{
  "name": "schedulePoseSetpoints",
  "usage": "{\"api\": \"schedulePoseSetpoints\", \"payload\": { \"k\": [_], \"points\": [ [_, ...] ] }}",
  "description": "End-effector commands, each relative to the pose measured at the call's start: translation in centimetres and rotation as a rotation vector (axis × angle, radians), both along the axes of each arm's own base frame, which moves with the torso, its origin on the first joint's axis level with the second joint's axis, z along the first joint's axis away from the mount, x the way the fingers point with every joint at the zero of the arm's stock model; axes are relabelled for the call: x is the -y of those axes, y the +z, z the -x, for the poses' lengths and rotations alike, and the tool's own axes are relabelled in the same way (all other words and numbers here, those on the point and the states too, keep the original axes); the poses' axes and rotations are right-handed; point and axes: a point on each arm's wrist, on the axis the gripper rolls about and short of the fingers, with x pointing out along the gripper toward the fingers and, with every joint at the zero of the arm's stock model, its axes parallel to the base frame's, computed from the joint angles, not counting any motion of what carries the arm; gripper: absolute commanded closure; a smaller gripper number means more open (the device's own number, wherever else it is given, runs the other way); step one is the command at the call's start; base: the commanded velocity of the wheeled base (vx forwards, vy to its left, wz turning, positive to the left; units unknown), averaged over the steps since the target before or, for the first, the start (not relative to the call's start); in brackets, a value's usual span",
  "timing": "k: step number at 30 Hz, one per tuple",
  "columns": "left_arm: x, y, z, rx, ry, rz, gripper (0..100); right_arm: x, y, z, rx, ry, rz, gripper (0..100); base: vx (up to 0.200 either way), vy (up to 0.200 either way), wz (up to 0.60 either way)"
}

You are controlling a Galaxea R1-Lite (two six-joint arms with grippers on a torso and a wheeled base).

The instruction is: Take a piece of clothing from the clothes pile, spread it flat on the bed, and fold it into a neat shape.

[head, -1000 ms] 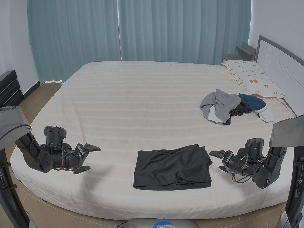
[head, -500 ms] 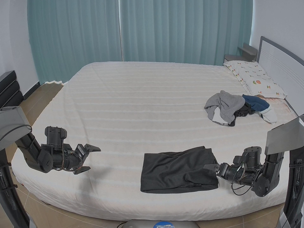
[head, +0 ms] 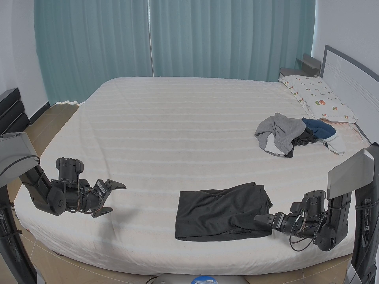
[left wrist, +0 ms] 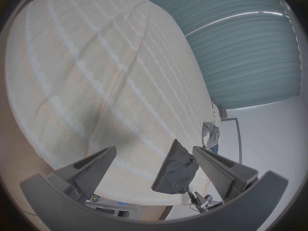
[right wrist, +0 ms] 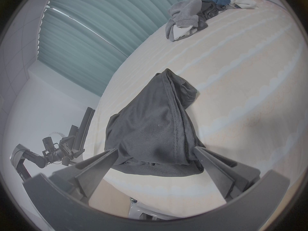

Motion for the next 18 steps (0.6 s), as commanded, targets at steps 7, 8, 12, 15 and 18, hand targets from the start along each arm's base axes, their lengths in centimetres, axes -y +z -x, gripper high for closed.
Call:
{"api": "schedulePoseSetpoints", "payload": {
  "k": [7,8,12,15,18],
  "points": [
    [0.0,0.0,0.0,0.0,0.0,0.0,0,-0.5,-1.2,0.2,-0.036,0.018,0.014,100,0.0,0.0,0.0],
    [0.0,0.0,0.0,0.0,0.0,0.0,0,-0.5,-1.2,0.2,-0.036,0.018,0.014,100,0.0,0.0,0.0],
    [0.0,0.0,-0.1,0.001,0.0,0.0,0,-0.3,-1.1,0.6,-0.034,0.021,0.029,100,0.0,0.0,0.0],
    [0.0,-0.1,-0.2,0.001,0.002,0.0,0,0.3,-0.8,1.1,-0.037,0.021,0.049,100,0.0,0.0,0.0],
    [-0.1,-0.1,-0.3,0.002,0.004,0.001,0,1.0,-0.6,1.9,-0.045,0.022,0.079,100,0.0,0.0,0.0]
  ]
}}
